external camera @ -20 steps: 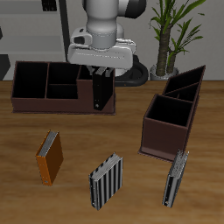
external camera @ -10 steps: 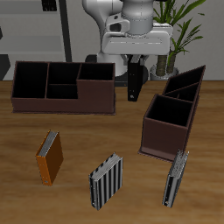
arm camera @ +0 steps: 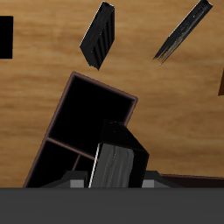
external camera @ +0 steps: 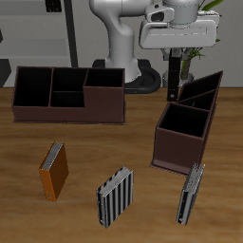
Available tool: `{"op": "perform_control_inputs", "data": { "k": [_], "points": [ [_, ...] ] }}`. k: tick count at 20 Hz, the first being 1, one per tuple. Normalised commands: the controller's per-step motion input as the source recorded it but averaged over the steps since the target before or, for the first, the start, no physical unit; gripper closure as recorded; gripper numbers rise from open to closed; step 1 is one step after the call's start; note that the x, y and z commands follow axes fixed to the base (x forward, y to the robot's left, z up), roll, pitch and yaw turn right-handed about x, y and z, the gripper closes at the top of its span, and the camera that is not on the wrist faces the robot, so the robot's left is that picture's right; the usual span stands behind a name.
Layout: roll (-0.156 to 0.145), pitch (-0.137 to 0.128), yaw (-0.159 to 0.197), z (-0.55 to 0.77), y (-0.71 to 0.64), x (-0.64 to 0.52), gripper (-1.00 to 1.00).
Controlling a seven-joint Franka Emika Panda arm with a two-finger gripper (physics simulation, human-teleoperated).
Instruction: Place the black book into the left desk caddy's right compartment
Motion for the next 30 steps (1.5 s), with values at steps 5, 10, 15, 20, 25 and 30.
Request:
{"op": "perform_control_inputs", "data": {
  "k": [5, 10, 15, 20, 25, 30],
  "points": [
    [-0.034, 0.012, 0.009, 0.21, 0.31, 0.17, 1.0],
    [-0.05, 0.005, 0.005, 0.09, 0.14, 0.25, 1.0],
    [-0.081, 0.001, -0.027, 0.08, 0.11, 0.26, 1.0],
    [-0.042, 0.018, -0.021, -0.06, 0.27, 0.16, 1.0],
    [-0.028, 0.013, 0.01, -0.09, 0.13, 0.11, 1.0],
    [-0.03, 0.007, -0.02, -0.03, 0.0, 0.09, 1.0]
  ]
}}
